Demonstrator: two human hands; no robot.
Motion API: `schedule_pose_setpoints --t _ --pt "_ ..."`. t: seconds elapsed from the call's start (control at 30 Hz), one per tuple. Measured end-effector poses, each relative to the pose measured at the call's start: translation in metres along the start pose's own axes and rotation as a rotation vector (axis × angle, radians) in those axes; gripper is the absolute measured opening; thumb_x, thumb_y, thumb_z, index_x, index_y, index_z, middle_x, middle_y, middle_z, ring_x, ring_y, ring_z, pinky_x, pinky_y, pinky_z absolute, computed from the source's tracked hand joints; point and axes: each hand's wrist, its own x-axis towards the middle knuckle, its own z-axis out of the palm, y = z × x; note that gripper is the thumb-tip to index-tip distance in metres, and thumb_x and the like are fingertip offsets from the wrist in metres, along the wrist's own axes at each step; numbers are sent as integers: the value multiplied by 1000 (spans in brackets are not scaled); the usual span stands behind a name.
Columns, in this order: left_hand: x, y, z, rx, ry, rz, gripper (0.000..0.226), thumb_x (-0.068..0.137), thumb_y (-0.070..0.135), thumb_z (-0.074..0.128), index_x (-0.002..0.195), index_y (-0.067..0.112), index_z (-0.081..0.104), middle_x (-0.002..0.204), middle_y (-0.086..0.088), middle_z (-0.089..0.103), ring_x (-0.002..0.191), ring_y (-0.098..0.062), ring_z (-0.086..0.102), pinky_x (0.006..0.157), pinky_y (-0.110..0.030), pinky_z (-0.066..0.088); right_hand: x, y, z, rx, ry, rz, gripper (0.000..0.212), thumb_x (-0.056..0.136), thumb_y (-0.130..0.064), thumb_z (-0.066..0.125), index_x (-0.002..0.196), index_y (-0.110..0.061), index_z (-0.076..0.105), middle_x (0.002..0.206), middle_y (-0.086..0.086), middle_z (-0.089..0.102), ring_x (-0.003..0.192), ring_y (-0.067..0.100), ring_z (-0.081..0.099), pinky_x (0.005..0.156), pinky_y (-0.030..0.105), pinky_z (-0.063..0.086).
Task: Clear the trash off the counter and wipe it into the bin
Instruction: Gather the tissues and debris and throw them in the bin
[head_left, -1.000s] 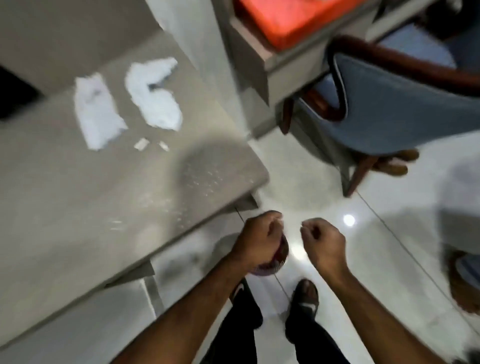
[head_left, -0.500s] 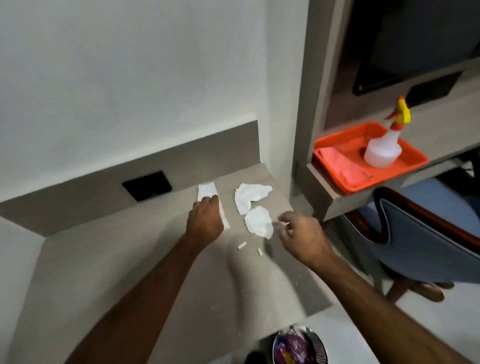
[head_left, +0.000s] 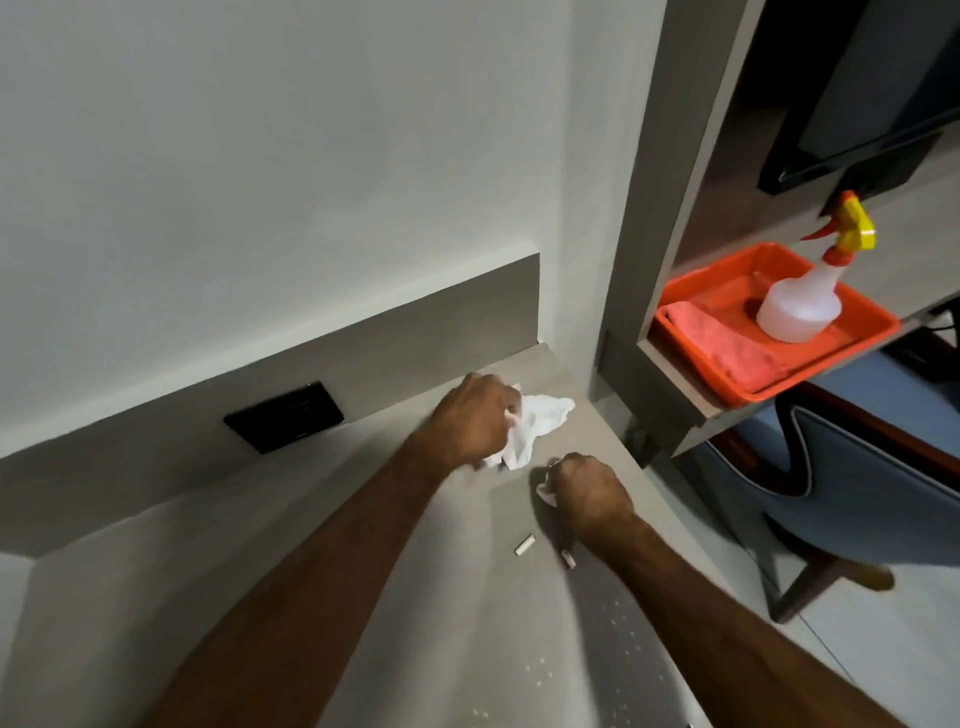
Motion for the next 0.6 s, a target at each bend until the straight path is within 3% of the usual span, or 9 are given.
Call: schedule_pose_setpoints --t 0.1,0.23,0.3,0.4,0.5,0.6 --pt "27 15 26 32 -141 25 23 85 2 58 94 13 77 125 -13 61 115 -31 58 96 -37 52 -5 1 1 60 54 16 20 84 -30 64 93 -14 73 94 14 70 85 32 68 76 33 54" --pt "26 17 56 38 -95 -26 29 81 -2 54 100 8 74 113 -16 66 104 -35 64 91 -37 52 -19 16 7 137 97 72 15 84 -25 64 90 -16 74 92 11 72 83 29 69 77 31 54" --pt "19 25 55 -81 -24 -90 32 80 -1 56 105 11 72 112 -16 70 105 -34 65 92 -36 52 -31 29 4 350 122 160 11 79 -15 63 84 -15 73 87 7 73 81 22 68 73 23 50" --pt "-11 58 53 -212 151 -89 41 81 0 62 120 11 68 115 -18 71 107 -36 65 94 -40 53 -65 51 -7 867 272 318 10 80 -6 66 77 -14 71 73 -1 69 62 -4 63 58 6 42" --pt "-63 116 69 -247 324 -11 29 77 -3 65 103 5 76 98 -19 73 91 -36 68 84 -35 52 -131 79 -10 1325 386 432 16 86 -6 67 77 -19 67 69 -3 72 55 8 70 44 20 52" --pt "-123 188 107 -435 305 69 28 74 -12 66 91 5 78 92 -13 73 85 -26 69 83 -30 53 -207 123 9 1399 556 547 20 86 -2 68 77 -20 71 73 -4 74 50 16 68 43 26 53"
